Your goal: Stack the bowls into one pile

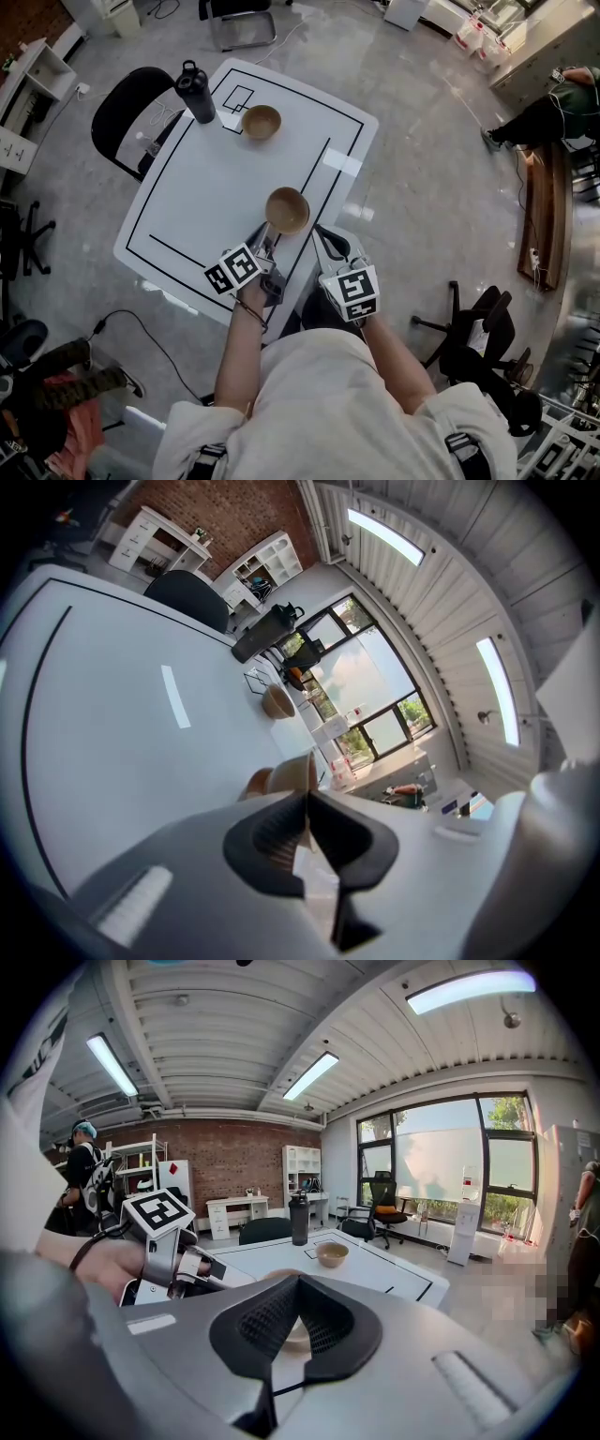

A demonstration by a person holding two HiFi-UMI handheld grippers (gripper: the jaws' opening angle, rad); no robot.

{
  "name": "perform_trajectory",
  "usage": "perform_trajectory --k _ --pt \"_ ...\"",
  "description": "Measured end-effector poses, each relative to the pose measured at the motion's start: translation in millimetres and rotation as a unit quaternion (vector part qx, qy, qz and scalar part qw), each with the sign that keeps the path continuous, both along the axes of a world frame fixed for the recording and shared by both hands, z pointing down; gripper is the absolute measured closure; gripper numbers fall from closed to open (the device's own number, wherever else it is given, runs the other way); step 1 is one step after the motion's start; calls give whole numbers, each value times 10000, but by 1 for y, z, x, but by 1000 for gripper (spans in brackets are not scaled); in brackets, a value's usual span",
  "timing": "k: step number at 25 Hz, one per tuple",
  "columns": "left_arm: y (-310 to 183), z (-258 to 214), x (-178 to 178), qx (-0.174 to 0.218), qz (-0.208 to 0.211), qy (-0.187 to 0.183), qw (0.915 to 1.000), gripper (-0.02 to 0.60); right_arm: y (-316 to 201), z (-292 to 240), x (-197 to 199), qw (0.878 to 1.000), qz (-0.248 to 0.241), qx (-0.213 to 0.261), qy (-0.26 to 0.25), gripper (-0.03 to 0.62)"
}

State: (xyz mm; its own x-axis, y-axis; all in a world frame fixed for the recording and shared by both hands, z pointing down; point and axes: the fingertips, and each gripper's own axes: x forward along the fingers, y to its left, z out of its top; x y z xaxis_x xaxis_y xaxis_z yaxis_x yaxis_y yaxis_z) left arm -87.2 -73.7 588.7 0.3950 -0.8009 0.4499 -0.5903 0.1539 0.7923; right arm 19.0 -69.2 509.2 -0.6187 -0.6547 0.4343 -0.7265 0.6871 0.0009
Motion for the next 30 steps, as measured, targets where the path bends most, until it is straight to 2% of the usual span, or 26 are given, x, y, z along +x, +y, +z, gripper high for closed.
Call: perform_trajectory --k 13,30 --pt "-2 17 7 -219 68 59 9997 568 -6 7 4 10000 30 -77 -18 594" --pt "-3 37 4 -532 -23 -317 9981 571 -11 13 10 9999 -18 -151 1 594"
